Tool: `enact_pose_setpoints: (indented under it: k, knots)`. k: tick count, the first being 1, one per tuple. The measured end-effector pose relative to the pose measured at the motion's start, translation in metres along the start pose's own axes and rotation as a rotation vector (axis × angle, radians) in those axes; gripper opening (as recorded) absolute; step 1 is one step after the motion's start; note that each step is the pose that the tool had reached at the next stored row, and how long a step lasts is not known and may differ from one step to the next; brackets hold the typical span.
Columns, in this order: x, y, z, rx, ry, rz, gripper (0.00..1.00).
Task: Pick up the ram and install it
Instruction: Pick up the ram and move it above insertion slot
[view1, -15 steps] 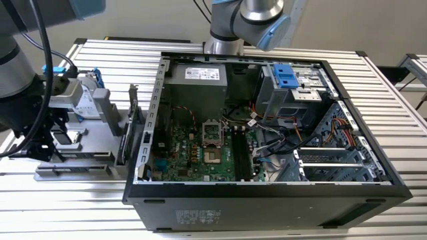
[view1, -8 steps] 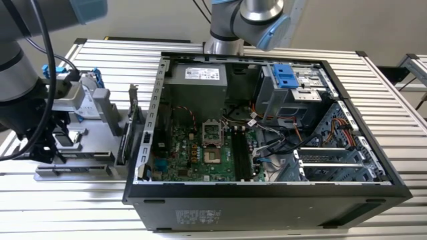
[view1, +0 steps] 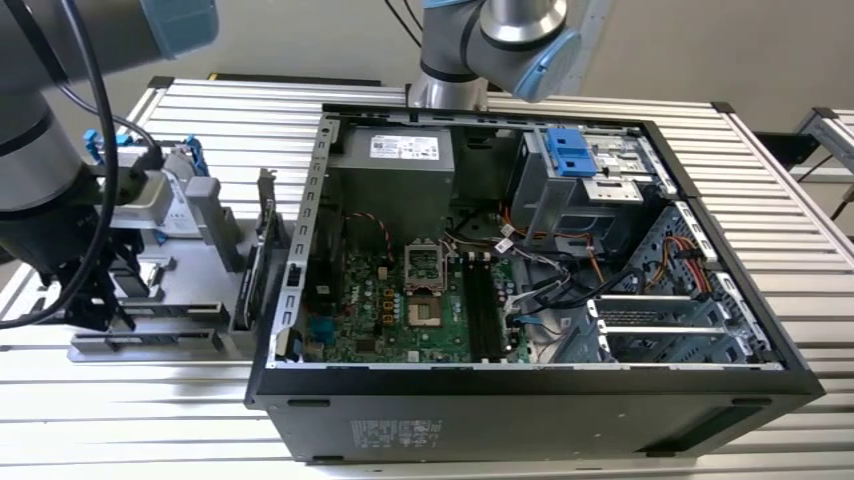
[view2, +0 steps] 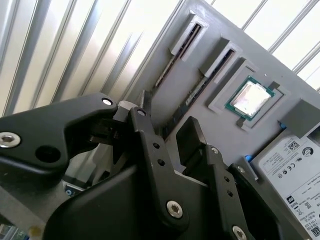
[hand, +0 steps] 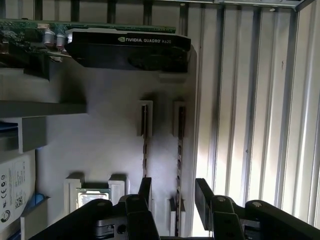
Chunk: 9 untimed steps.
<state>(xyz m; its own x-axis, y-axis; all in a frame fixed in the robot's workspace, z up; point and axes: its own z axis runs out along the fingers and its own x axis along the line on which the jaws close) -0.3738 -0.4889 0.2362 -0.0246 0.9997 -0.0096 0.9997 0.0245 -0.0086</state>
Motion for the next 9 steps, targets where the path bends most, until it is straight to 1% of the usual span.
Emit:
enact_pose_setpoints:
  k: [9]
  knots:
    - [0.0001, 0.0001, 0.0072, 0.0011, 0.0000, 0.000, 1.00]
